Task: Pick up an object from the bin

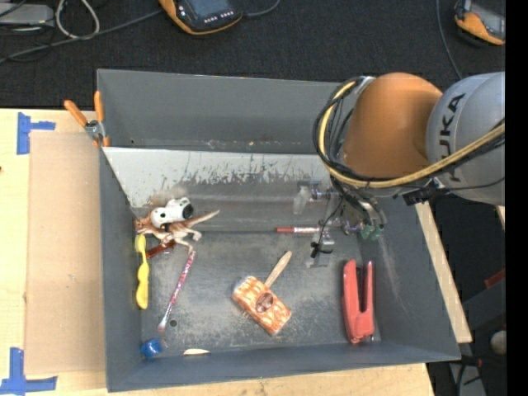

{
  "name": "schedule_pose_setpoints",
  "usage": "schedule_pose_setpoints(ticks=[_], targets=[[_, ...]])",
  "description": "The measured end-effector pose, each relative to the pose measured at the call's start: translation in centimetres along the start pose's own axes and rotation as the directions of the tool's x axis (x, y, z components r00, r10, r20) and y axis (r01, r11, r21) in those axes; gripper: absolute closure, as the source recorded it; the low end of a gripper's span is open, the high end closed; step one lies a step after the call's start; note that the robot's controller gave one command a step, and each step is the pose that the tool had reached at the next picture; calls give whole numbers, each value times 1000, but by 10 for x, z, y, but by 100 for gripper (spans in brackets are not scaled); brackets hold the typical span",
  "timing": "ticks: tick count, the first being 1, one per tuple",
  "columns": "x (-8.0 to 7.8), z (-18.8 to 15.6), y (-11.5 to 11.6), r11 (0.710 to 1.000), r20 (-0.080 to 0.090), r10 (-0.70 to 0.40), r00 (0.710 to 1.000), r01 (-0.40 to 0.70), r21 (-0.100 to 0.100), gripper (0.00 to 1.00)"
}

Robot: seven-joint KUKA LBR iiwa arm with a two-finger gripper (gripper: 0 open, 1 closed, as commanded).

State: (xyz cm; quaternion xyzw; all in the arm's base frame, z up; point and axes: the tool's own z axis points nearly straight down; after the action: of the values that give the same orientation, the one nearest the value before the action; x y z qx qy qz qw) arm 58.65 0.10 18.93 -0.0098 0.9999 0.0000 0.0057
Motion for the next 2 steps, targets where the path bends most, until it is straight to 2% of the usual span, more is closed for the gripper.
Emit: schedule_pose_setpoints(ticks=[1,2], targets=[[4,66,16,973,-1,-230,973,230,-1,0],[58,122,62,995,-19,-101,995,101,-2,0]])
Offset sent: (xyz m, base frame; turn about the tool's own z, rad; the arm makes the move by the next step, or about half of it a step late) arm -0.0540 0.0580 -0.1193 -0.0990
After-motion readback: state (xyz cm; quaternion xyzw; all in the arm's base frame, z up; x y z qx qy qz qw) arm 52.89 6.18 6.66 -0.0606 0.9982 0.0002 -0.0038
